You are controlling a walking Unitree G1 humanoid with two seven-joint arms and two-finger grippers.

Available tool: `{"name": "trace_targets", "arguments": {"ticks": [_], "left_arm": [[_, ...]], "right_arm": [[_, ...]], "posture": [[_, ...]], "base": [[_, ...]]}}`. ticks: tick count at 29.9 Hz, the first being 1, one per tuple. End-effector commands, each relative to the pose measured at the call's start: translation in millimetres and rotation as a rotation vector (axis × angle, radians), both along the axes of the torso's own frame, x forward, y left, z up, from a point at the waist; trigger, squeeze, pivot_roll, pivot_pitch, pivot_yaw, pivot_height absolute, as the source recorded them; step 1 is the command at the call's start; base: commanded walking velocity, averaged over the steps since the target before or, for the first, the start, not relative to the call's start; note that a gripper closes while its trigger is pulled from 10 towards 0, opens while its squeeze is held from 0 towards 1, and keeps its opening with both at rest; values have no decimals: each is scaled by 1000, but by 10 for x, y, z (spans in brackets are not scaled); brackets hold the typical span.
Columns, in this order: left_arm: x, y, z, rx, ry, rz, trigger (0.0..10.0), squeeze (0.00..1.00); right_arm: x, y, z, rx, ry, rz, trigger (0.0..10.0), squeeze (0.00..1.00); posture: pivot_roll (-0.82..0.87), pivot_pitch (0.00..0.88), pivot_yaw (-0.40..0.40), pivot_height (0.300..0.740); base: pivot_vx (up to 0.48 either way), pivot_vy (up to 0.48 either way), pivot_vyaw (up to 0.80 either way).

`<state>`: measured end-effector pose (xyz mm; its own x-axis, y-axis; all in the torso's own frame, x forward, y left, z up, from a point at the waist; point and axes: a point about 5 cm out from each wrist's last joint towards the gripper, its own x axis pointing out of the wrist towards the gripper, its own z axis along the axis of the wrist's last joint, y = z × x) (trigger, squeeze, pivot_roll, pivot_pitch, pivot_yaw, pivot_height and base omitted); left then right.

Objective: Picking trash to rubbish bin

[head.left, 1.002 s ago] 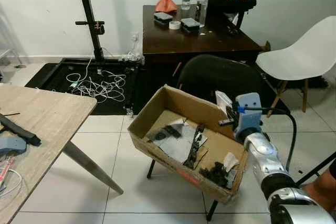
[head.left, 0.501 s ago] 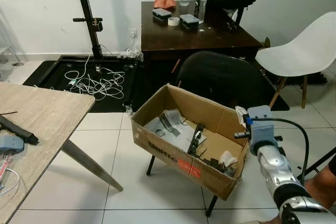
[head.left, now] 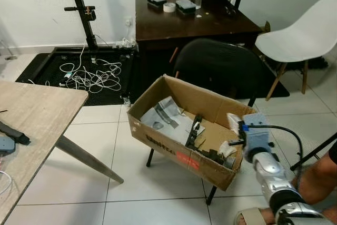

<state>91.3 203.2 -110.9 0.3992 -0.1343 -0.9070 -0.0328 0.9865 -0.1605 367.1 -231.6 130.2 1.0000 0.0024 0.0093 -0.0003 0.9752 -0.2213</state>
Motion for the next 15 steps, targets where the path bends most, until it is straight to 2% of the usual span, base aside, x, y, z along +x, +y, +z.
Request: {"name": "trace_targets", "arguments": {"ticks": [1, 2, 3, 15], "left_arm": [[-32, 106, 15, 18, -7, 11, 10000, 0], [-27, 106, 17, 16, -10, 13, 10000, 0], [-23, 106, 18, 15, -13, 14, 10000, 0], [30, 126, 35, 16, -26, 9, 10000, 0]], "right_arm": [[27, 50, 41, 12, -17, 19, 10000, 863], [40, 57, 64, 6, -23, 18, 10000, 863], [48, 53, 83, 8, -27, 17, 10000, 1000], [53, -105, 220, 27, -90, -51, 10000, 1000]], "posture": [[-80, 260, 80, 740], [-79, 260, 82, 740], [-79, 260, 82, 740], [-85, 247, 88, 740]], "base": [[0, 0, 0], [0, 0, 0], [0, 0, 0], [0, 0, 0]]}}
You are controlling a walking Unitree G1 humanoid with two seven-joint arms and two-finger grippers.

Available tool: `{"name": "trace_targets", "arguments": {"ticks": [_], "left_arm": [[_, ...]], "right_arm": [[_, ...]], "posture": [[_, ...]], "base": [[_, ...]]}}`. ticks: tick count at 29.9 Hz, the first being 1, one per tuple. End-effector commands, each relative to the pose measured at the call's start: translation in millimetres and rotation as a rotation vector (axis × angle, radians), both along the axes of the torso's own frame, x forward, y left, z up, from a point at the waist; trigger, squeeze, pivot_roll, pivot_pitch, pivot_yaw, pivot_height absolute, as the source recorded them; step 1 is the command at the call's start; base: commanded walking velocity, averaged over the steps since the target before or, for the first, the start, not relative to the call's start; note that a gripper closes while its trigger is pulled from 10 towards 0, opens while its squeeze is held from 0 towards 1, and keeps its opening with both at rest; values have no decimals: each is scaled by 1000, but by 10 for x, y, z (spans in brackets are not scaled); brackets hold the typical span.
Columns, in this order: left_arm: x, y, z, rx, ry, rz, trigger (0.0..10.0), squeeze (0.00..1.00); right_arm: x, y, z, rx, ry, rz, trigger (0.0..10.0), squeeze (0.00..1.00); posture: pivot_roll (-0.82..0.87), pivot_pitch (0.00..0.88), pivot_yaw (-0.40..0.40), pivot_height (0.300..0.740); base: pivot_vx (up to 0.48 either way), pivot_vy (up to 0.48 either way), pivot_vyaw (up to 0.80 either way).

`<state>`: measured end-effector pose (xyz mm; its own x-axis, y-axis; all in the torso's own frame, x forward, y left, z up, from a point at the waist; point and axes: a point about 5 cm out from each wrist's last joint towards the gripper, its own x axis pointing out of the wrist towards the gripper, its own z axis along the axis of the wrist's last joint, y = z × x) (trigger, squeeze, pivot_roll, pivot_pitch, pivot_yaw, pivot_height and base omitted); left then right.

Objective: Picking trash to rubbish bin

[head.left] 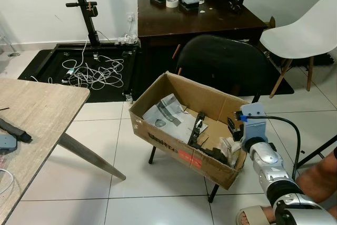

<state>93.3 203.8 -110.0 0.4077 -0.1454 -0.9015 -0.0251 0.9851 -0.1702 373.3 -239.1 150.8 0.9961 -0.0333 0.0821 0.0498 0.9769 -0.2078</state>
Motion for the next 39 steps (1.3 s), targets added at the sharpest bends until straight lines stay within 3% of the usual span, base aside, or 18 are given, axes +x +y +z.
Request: {"name": "trace_targets", "arguments": {"ticks": [1, 3, 4, 5, 6, 13, 14, 17, 23, 25, 27, 29, 32, 33, 34, 35, 36, 39], "left_arm": [[16, 117, 27, 25, -17, 15, 10000, 0], [37, 104, 29, 22, -21, 14, 10000, 0], [56, 88, 30, 19, -25, 13, 10000, 0], [71, 77, 32, 17, -27, 12, 10000, 0], [89, 59, 33, 13, -30, 11, 10000, 0], [156, -9, 37, 3, -39, 3, 10000, 0], [188, -26, 42, 1, -44, 2, 10000, 0], [209, -34, 46, 0, -48, 4, 10000, 0], [263, -53, 55, 2, -50, 1, 10000, 0], [269, -57, 56, 2, -50, 0, 10000, 0], [289, -67, 59, 2, -51, -2, 10000, 0], [321, -78, 66, 0, -56, -1, 10000, 0], [356, -92, 74, 0, -62, 4, 10000, 0], [356, -92, 74, 0, -62, 4, 10000, 0], [365, -96, 76, -1, -64, 9, 10000, 0], [365, -96, 76, -1, -64, 9, 10000, 0], [375, -101, 77, 2, -63, 13, 10000, 0], [352, -93, 67, 16, -49, 12, 10000, 0]], "right_arm": [[-10, -35, 15, 24, -20, -20, 10000, 1000], [-11, -28, 11, 39, -22, -20, 10000, 1000], [-15, -11, -13, 50, -15, -15, 10000, 153], [-17, 0, -30, 57, -10, -13, 10000, 153], [-29, 14, -83, 71, 9, -14, 10000, 0], [-176, 18, -485, 33, 179, -52, 10000, 0], [-277, 104, -690, 104, 235, 2, 10000, 0], [-317, 213, -754, 167, 227, 76, 10000, 0], [-284, 768, -604, 376, 120, 479, 10000, 0], [-281, 839, -571, 394, 110, 532, 10000, 0], [-314, 1078, -515, 414, 118, 717, 10000, 0], [-400, 1280, -599, 365, 204, 877, 10000, 0], [-544, 1338, -943, 152, 420, 922, 10000, 0], [-544, 1338, -943, 152, 420, 922, 10000, 0], [-636, 1301, -1137, 22, 540, 909, 10000, 0], [-636, 1301, -1137, 22, 540, 909, 10000, 0], [-764, 1195, -1353, -125, 681, 890, 10000, 0], [-857, 1045, -1479, -182, 777, 856, 10000, 0]], "posture": [[-86, 246, 88, 740], [-92, 239, 83, 740], [-99, 234, 81, 740], [-101, 232, 80, 740], [-110, 228, 79, 740], [-125, 210, 72, 740], [-128, 199, 68, 740], [-130, 196, 67, 740], [-152, 174, 65, 740], [-154, 171, 64, 740], [-157, 162, 62, 740], [-156, 154, 59, 740], [-149, 141, 52, 740], [-149, 141, 52, 740], [-148, 137, 51, 740], [-148, 137, 51, 740], [-146, 127, 50, 740], [-145, 118, 48, 740]], "base": [[0, 0, 0], [0, 0, 0], [0, 0, 0], [0, 0, 0], [0, 0, 0], [0, 0, 0], [0, 0, 0], [0, 0, 0], [0, 0, 0], [0, 0, 0], [0, 0, 0], [0, 0, 0], [0, 0, 0], [0, 0, 0], [0, 0, 0], [0, 0, 0], [0, 0, 0], [0, 0, 0]]}}
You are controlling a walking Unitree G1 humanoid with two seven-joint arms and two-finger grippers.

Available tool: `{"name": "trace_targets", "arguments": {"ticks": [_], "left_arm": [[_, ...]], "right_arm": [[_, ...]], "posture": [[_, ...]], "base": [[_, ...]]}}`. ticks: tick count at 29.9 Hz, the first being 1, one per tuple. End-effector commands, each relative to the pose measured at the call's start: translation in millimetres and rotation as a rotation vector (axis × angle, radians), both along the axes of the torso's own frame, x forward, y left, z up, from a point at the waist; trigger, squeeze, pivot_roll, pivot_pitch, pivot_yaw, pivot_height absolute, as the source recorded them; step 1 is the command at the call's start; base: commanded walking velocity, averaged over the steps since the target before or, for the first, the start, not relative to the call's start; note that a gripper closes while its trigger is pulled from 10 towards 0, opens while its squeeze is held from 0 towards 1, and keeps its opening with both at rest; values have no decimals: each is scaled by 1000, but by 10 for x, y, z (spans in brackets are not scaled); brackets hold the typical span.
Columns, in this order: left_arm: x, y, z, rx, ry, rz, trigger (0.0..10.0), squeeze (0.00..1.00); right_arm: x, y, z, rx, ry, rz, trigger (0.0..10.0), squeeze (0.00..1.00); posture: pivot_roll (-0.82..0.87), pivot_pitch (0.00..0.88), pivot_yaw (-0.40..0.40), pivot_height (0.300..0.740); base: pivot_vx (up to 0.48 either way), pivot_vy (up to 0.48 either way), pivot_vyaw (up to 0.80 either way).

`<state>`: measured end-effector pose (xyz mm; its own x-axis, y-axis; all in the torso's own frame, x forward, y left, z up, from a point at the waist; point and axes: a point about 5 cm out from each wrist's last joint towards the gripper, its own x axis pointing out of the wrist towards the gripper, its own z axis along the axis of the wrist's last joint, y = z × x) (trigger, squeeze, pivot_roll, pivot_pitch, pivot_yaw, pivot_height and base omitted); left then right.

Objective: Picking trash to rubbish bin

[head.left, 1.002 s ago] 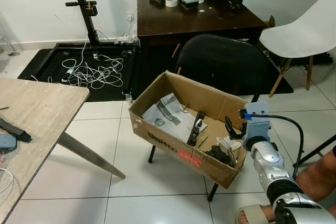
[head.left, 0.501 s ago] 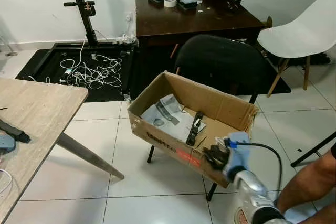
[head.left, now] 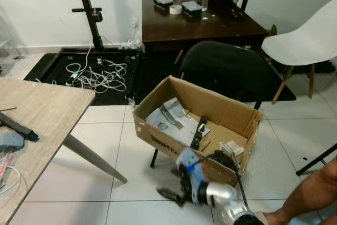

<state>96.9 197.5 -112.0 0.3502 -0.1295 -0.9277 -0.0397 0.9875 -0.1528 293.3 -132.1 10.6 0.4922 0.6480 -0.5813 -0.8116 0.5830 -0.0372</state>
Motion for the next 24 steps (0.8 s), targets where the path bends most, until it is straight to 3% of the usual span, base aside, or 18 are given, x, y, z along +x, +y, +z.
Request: {"name": "trace_targets", "arguments": {"ticks": [1, 9, 14, 15, 20, 22, 24], "left_arm": [[317, -31, 88, 1, -112, 7, 10000, 0], [232, 13, 62, 22, -67, 14, 10000, 0], [231, 16, 61, 27, -65, 16, 10000, 0], [229, 16, 60, 30, -64, 18, 10000, 0], [228, 16, 59, 33, -63, 19, 10000, 0], [218, 12, 55, 36, -59, 21, 10000, 0], [212, 11, 53, 38, -56, 21, 10000, 0]], "right_arm": [[-57, -25, -77, -41, 34, -2, 10000, 0], [-118, -409, -195, -90, 72, -258, 10000, 0], [-305, -613, -367, -130, 134, -404, 10000, 0], [-412, -689, -447, -129, 171, -473, 10000, 0], [-545, -795, -540, -151, 205, -571, 10000, 0], [-715, -947, -643, -183, 244, -736, 10000, 0], [-783, -999, -678, -191, 260, -795, 10000, 0]], "posture": [[-145, 118, 48, 740], [-149, 104, 46, 740], [-138, 91, 46, 740], [-137, 89, 47, 740], [-136, 89, 48, 740], [-131, 90, 48, 740], [-131, 90, 48, 740]], "base": [[0, 0, 0], [0, 0, 0], [0, 0, 0], [0, 0, 0], [0, 0, 0], [0, 0, 0], [0, 0, 0]]}}
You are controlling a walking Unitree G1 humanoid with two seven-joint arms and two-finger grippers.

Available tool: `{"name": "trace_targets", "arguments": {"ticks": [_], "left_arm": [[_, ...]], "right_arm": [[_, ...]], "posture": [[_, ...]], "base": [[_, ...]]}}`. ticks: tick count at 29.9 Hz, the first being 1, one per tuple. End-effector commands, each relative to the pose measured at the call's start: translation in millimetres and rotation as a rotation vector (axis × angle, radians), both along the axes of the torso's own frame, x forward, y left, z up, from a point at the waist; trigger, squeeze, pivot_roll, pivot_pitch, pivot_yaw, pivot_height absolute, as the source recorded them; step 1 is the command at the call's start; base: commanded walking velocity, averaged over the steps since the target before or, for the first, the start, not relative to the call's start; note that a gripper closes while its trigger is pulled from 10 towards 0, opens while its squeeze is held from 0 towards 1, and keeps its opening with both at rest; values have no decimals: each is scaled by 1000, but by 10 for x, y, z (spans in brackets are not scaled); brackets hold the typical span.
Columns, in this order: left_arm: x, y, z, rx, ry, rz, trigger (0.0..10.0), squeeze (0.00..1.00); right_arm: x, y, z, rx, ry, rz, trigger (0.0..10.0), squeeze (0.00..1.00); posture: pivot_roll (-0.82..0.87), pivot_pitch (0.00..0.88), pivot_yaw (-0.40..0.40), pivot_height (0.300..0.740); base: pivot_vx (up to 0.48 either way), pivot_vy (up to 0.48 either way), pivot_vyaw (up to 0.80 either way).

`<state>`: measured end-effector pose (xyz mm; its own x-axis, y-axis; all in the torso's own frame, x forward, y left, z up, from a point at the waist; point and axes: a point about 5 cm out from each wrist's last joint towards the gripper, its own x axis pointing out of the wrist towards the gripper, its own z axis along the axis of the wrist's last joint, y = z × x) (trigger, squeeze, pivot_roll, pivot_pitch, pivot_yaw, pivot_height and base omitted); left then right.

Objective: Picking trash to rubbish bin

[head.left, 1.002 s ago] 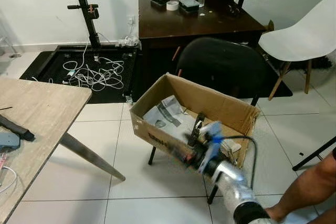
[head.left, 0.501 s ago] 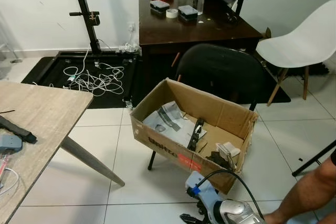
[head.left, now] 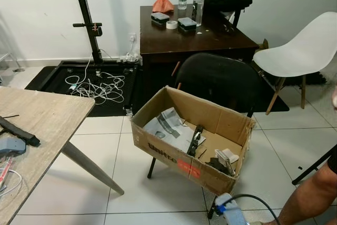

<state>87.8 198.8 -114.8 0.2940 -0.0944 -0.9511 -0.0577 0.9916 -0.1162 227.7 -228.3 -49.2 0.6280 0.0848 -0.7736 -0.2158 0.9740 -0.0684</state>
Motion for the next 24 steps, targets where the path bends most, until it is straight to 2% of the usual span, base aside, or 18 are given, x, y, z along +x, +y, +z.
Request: {"name": "trace_targets", "arguments": {"ticks": [1, 7, 10, 18, 21, 24], "left_arm": [[299, -2, 79, 6, -115, 9, 10000, 0], [265, 4, 69, 7, -104, 9, 10000, 0], [251, 11, 66, 9, -100, 9, 10000, 0], [237, 23, 65, 11, -102, 21, 10000, 0], [243, 28, 67, 12, -107, 33, 10000, 0], [277, 59, 82, 8, -125, 91, 10000, 0]], "right_arm": [[-167, -66, -100, -7, 56, -94, 10000, 0], [-401, -138, -218, -8, 99, -241, 10000, 0], [-488, -139, -263, -9, 125, -273, 10000, 0], [-772, -115, -396, -58, 221, -253, 10000, 0], [-805, -116, -409, -63, 229, -252, 10000, 0], [-828, -121, -416, -68, 233, -255, 10000, 0]], "posture": [[-127, 92, 48, 740], [-125, 99, 48, 740], [-127, 101, 49, 740], [-124, 107, 44, 740], [-124, 107, 44, 740], [-125, 109, 45, 740]], "base": [[0, 0, 0], [-301, 0, 0], [-337, 0, 0], [-340, 0, 0], [-344, 0, 0], [-340, 0, 0]]}}
